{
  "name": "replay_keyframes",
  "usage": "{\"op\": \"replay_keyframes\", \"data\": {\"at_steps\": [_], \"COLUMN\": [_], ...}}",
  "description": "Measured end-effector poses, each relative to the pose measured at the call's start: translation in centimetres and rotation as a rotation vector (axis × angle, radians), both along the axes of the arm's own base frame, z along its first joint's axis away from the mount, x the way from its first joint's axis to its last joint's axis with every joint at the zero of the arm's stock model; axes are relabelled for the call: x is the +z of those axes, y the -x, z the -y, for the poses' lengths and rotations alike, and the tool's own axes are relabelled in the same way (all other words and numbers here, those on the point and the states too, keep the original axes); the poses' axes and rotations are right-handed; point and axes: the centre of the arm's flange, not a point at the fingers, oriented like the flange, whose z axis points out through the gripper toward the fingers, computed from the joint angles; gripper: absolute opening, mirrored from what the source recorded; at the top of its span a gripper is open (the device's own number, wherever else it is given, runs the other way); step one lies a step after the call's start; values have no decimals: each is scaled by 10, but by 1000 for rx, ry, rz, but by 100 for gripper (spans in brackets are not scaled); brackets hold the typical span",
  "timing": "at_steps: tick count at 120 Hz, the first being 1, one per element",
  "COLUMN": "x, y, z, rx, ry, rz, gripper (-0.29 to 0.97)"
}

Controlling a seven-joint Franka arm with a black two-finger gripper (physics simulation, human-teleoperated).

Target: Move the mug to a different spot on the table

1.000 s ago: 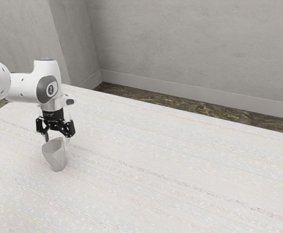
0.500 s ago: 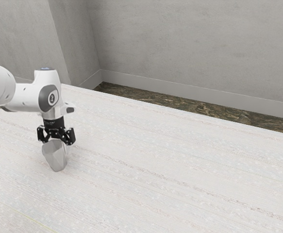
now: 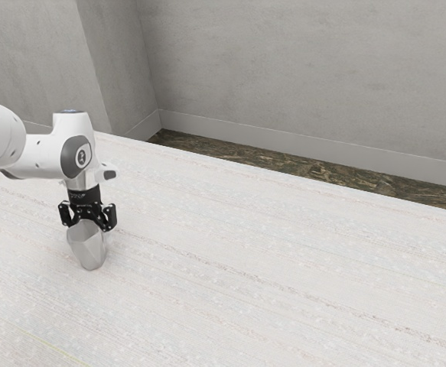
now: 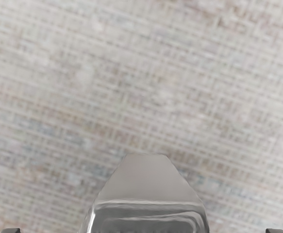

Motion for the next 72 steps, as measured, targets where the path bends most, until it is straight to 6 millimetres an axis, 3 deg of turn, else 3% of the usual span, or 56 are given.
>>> {"op": "replay_keyframes", "data": {"at_steps": [52,72], "x": [-4,4], "y": [-3,-7], "z": [-2,-3], "rx": [3,5], "ry": [-18,-33], "rz": [9,15], "gripper": [33,23]}}
